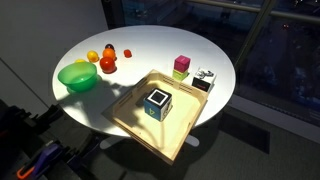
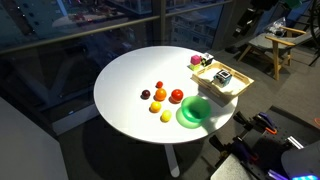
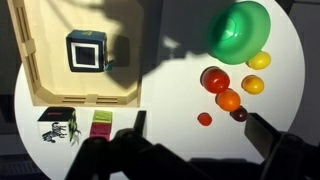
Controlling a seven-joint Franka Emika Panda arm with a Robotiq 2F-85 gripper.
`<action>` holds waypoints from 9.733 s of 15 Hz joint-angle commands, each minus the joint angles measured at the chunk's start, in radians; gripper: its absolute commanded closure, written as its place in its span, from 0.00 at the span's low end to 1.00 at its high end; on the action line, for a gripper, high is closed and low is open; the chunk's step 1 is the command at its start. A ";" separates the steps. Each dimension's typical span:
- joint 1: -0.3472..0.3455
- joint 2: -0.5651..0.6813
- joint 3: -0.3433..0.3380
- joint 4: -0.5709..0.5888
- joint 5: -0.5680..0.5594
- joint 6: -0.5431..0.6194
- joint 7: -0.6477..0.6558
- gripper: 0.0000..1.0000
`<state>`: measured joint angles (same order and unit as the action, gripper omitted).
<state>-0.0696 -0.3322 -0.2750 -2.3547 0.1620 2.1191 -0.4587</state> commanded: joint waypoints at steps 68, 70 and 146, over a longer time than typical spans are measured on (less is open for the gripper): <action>-0.149 0.371 -0.001 0.358 -0.096 -0.076 0.228 0.00; -0.152 0.383 -0.001 0.359 -0.099 -0.075 0.234 0.00; -0.200 0.747 0.051 0.463 -0.157 0.054 0.262 0.00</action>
<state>-0.2485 0.4235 -0.2433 -1.8691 0.0284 2.1471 -0.1786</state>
